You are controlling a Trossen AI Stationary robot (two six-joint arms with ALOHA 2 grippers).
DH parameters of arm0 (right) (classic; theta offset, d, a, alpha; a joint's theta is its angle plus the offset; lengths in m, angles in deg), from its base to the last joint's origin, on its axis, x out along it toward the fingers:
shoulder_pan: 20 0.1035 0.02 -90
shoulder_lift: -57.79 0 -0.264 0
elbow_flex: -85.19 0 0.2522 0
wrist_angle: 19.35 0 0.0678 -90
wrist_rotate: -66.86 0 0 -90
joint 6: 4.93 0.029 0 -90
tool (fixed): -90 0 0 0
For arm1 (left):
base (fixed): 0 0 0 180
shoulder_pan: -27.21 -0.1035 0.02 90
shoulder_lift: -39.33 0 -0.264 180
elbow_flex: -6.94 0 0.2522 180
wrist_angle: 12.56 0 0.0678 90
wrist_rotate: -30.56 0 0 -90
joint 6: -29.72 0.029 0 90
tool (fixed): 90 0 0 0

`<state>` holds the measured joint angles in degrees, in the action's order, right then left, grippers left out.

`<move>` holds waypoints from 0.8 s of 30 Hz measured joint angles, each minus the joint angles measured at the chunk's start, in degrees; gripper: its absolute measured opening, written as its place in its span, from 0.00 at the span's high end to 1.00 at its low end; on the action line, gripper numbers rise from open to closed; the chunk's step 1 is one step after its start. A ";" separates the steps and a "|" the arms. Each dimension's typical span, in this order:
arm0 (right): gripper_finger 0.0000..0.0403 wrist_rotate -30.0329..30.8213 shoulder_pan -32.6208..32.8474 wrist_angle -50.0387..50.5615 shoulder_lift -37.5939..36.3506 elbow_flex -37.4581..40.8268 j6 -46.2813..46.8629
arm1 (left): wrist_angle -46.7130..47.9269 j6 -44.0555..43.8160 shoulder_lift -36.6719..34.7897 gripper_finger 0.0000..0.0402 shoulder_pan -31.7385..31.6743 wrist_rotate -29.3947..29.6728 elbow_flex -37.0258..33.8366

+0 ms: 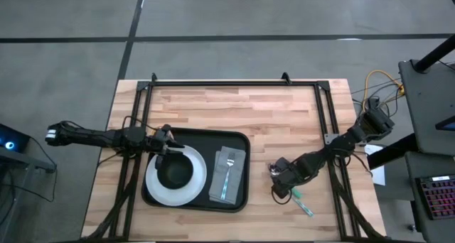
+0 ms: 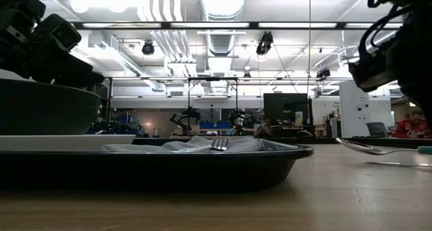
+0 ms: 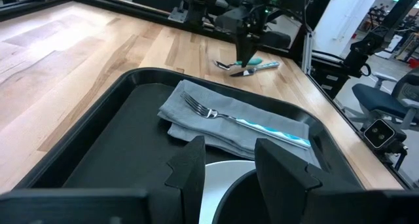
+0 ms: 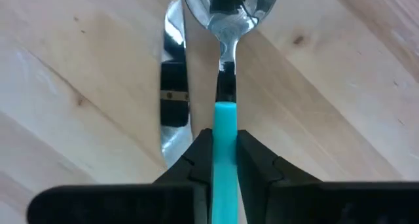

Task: Set up tray
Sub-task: Put the blue spoon on the gray napkin

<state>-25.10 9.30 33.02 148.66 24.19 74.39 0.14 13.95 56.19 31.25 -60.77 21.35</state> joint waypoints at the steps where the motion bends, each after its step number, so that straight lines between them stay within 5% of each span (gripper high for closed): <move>1: 0.93 -0.02 -0.11 0.22 0.00 -0.25 0.01 | 0.00 0.00 0.00 0.71 0.00 0.01 0.00; 16: 0.92 1.57 -2.97 2.00 0.28 -9.23 13.31 | 0.00 0.00 0.00 0.71 0.01 0.01 0.00; 24: 0.92 3.41 -3.40 9.23 6.16 -19.83 22.53 | 0.00 0.00 0.00 0.71 0.00 0.01 0.00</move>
<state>-21.69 5.89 42.25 154.82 4.36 96.93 0.14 13.95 56.19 31.25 -60.76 21.35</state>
